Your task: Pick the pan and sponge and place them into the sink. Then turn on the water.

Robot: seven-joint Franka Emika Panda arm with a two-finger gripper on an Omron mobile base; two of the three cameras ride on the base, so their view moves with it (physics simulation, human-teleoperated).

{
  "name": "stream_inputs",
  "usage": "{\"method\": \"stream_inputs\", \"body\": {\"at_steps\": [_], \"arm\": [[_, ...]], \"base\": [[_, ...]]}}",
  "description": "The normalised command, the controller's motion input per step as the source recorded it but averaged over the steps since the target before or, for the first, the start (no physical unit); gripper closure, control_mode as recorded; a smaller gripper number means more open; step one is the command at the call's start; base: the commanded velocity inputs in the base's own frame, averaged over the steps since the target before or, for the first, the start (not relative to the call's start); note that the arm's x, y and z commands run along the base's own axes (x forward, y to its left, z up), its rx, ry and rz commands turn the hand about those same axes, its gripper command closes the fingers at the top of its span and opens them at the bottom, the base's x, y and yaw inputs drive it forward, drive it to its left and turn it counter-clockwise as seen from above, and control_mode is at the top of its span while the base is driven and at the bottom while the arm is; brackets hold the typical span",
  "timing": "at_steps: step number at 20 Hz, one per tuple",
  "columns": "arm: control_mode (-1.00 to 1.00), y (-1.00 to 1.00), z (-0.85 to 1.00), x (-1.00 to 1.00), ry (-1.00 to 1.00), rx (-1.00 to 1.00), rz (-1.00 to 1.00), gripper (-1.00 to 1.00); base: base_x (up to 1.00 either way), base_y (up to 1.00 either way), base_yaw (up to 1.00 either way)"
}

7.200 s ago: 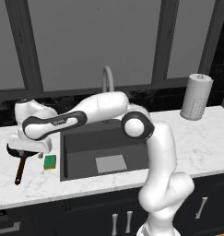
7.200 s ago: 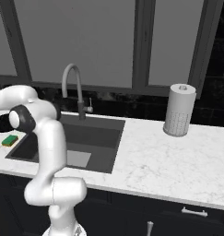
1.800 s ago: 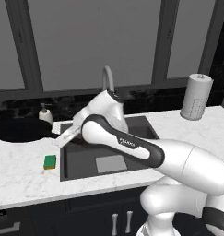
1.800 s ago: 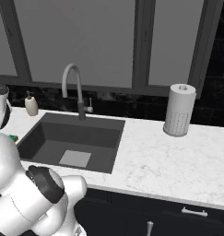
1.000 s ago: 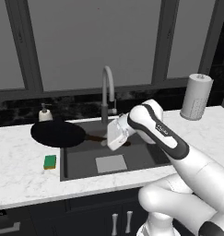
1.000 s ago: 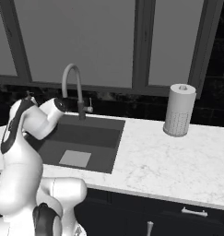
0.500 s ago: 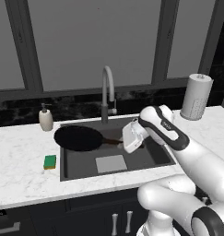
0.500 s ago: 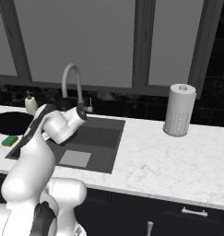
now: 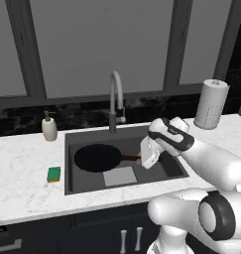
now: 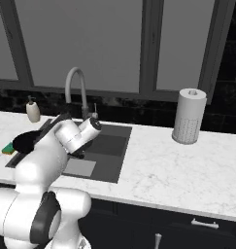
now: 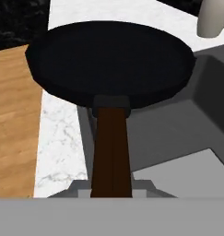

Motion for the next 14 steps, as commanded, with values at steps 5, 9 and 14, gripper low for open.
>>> {"method": "stream_inputs", "body": {"at_steps": [5, 9, 14], "arm": [[-1.00, -0.39, -0.54, 0.47, 0.00, -0.14, 0.00, 1.00], [-1.00, -0.42, -0.42, 0.54, 0.00, -0.08, 0.00, 1.00], [-1.00, -0.17, -0.38, 0.57, 0.00, -0.08, 0.00, 1.00]], "base": [[0.00, 0.00, 0.00], [0.00, 0.00, 0.00], [0.00, 0.00, 0.00]]}}
